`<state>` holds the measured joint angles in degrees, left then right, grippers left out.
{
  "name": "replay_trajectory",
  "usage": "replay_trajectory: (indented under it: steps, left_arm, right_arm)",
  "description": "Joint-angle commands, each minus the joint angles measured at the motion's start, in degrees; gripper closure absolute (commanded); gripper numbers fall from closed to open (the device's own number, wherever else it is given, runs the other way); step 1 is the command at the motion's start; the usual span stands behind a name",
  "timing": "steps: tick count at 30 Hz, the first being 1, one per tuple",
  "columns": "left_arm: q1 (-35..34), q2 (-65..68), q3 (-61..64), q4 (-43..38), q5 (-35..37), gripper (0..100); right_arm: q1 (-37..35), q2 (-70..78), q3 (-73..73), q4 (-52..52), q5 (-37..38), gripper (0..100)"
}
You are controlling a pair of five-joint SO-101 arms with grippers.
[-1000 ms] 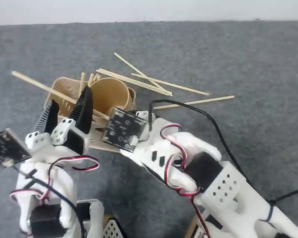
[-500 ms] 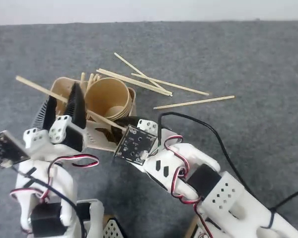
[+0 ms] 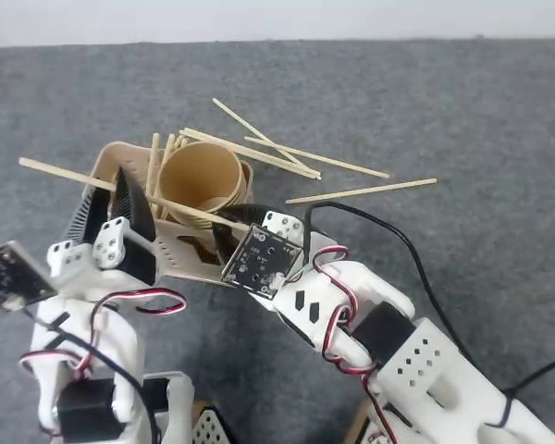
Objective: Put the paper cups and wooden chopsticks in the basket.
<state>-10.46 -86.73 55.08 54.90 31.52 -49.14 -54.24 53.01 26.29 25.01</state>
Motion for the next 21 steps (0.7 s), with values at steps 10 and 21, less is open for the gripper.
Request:
replay_trajectory:
  steps: [10, 21]
  left_arm:
    - [4.31, 0.53, -0.31, -3.6, 0.18, 99]
    - [4.31, 0.53, -0.57, -3.52, 0.18, 99]
  right_arm:
    - [0.57, -0.75, -0.62, -1.45, -0.62, 99.2]
    - [0.04, -0.84, 0.62, -1.98, -0.62, 99.2]
